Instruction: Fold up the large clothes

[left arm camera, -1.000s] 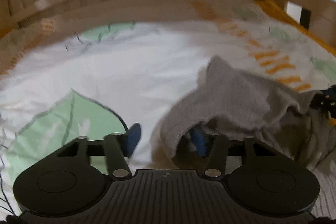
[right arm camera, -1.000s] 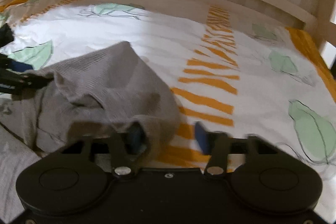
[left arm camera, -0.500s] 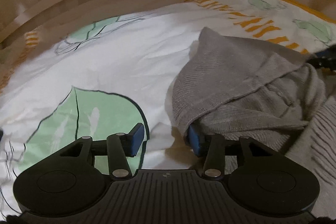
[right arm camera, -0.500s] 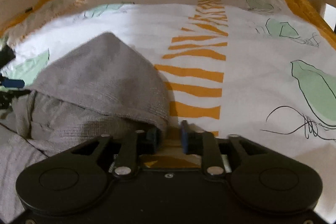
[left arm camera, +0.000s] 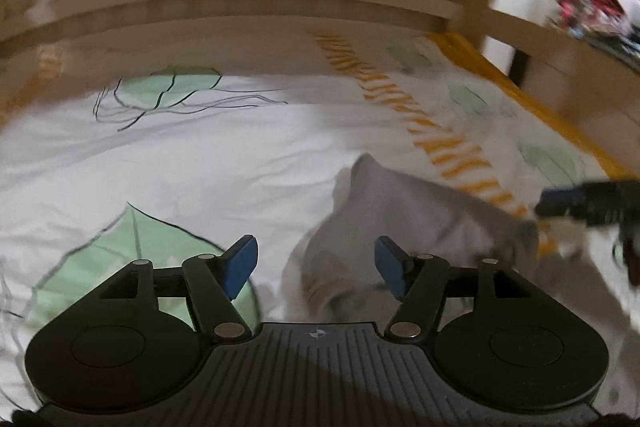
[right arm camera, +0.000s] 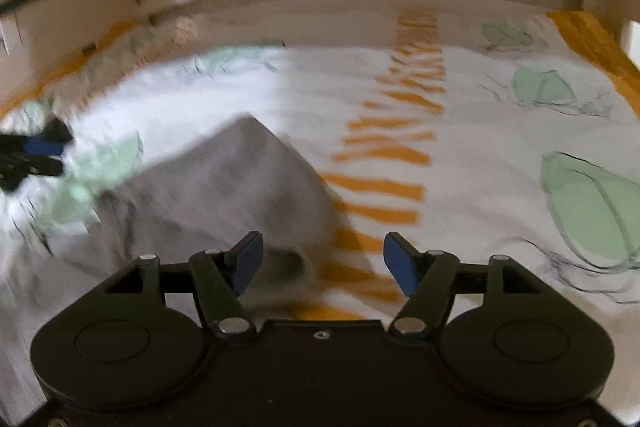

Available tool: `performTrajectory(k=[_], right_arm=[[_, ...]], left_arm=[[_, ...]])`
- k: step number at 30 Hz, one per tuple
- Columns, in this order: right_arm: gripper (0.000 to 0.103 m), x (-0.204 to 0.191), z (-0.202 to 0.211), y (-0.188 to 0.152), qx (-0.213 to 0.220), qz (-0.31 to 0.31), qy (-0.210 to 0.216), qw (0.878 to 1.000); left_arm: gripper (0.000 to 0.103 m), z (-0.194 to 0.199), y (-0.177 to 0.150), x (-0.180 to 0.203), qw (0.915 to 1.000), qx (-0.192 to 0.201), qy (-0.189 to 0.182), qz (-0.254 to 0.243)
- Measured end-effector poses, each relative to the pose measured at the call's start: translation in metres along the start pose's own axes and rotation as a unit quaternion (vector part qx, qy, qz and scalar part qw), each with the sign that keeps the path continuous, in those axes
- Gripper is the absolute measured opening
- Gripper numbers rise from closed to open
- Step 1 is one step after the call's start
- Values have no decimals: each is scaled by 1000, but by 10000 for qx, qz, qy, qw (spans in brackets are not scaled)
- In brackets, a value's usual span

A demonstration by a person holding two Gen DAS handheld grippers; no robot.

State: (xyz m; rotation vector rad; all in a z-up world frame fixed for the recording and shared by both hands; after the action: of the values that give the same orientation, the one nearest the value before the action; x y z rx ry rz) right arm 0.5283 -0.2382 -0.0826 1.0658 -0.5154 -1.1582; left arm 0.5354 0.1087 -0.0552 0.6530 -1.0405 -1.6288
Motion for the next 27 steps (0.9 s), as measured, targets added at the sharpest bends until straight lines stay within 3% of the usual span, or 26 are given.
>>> performTrajectory(k=[2, 5, 8, 10, 11, 15, 20, 27], right_arm=[[47, -13, -15, 4, 36, 49, -35, 10000], [47, -24, -40, 2, -31, -92, -27, 9999], [46, -25, -61, -15, -354, 59, -295, 9989], [44, -16, -69, -31, -625, 141, -461, 9969], [43, -11, -66, -36, -547, 94, -415, 9976], [43, -1, -55, -32, -530, -62, -308, 9981], [51, -1, -43, -7, -277, 73, -73, 9996], [57, -6, -78, 19, -335, 95, 66, 9994]], left_arm=[[63, -19, -4, 8, 9997, -88, 152, 149], [63, -46, -23, 10, 9981, -398, 374, 275], [66, -65, -50, 0, 9937, -898, 624, 226], [71, -61, -62, -13, 9944, -769, 538, 488], [71, -57, -64, -18, 9942, -736, 496, 603], [68, -45, -50, -17, 9950, -822, 420, 382], [69, -31, -7, -18, 9982, -223, 197, 523], [68, -86, 9, -1, 9980, -623, -29, 24]])
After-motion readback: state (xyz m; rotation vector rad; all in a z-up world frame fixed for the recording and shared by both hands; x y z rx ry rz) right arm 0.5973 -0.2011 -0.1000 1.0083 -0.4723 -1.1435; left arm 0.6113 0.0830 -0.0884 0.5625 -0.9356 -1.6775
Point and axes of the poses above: each gripper's, at about its wrist camera, not at the fingertips, and z roughly against the way its jaws point, x to its right, y to its top, the point moved 1 cm from there along -z, roughly the way its jaws point, and after that the axes turned 9 degrees about x, right-handed, at the moved point
